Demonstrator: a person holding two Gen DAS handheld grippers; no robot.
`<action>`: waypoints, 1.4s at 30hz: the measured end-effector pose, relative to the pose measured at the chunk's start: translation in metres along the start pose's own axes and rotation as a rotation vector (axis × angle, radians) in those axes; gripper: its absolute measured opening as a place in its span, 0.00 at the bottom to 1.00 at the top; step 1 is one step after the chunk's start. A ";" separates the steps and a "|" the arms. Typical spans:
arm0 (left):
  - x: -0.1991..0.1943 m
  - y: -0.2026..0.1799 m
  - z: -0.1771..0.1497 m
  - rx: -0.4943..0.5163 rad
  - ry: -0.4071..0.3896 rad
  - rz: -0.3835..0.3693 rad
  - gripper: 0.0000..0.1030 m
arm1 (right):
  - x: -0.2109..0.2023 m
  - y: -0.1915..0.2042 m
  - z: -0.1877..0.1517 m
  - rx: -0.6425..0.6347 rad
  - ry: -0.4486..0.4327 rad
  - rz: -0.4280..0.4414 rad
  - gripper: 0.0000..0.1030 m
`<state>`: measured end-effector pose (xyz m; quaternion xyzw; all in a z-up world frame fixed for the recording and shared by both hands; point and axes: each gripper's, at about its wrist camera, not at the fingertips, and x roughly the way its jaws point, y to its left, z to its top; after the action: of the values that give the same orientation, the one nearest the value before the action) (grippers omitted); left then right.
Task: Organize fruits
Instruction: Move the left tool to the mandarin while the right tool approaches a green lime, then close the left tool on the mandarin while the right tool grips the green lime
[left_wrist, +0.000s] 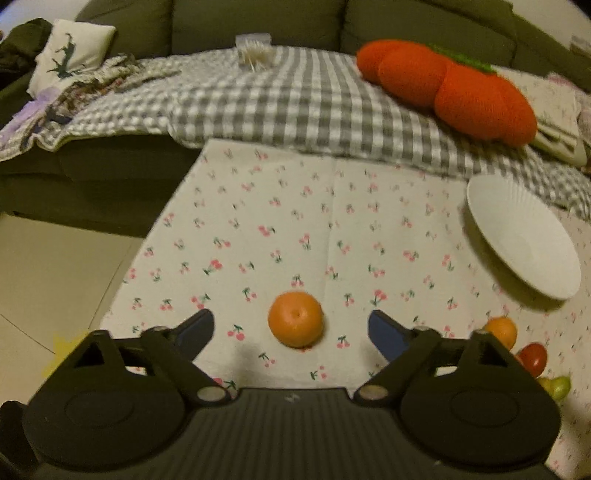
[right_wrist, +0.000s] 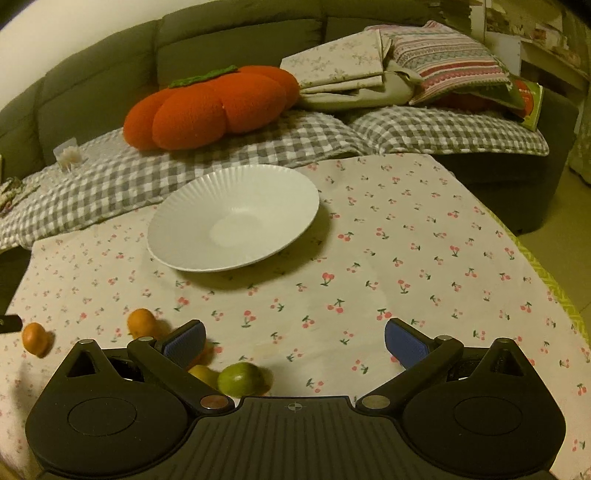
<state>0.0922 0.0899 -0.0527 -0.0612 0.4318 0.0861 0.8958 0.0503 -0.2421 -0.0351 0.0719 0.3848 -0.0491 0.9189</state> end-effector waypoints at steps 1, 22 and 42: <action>0.004 -0.001 -0.001 0.008 0.004 0.012 0.81 | 0.002 -0.001 0.000 0.008 0.000 0.004 1.00; 0.034 -0.002 -0.005 0.020 0.048 -0.002 0.47 | 0.040 -0.001 -0.016 0.160 0.144 0.115 0.61; 0.030 -0.007 -0.005 0.028 0.036 -0.024 0.35 | 0.040 0.003 -0.020 0.210 0.180 0.176 0.28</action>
<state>0.1088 0.0849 -0.0792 -0.0552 0.4483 0.0680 0.8896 0.0647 -0.2371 -0.0767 0.2051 0.4505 -0.0018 0.8689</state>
